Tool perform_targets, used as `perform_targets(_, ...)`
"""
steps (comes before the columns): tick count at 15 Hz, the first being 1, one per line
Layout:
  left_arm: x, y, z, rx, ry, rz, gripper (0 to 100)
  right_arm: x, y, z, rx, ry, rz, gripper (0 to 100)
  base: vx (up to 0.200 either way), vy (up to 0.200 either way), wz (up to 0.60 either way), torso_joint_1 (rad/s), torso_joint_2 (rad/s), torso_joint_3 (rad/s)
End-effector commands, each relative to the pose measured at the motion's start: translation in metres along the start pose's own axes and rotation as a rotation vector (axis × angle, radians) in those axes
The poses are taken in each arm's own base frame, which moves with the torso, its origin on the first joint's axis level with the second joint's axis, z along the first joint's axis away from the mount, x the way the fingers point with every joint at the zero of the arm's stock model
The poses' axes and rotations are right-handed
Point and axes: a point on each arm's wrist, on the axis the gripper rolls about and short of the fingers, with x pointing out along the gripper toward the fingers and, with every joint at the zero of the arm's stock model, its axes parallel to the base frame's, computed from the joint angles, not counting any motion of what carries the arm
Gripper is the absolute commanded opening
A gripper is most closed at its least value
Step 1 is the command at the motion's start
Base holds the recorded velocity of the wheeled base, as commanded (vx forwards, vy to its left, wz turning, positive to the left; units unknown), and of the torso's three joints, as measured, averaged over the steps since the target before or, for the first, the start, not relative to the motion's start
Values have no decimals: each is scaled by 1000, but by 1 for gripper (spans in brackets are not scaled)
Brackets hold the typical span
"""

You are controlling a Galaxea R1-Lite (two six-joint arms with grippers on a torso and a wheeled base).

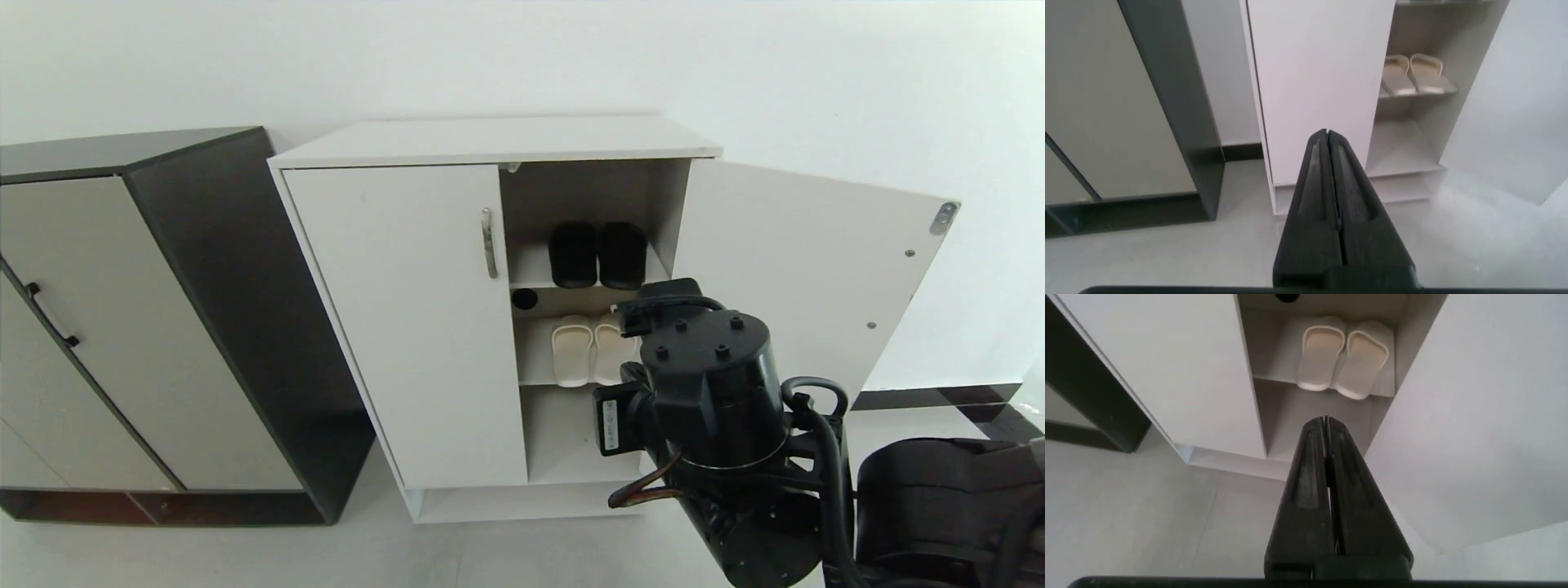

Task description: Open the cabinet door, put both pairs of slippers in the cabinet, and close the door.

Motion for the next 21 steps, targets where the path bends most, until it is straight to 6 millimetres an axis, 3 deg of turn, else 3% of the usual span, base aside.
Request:
perform_targets(1, 0, 0, 0, 1, 1, 0, 0, 0, 0, -1, -2, 2, -1, 0, 0, 0, 0, 100, -496, -354)
perform_targets(21, 0, 0, 0, 2, 1, -1, 0, 4, -1, -4, 11, -2, 25, 0, 0, 0, 0, 172, -477, -309)
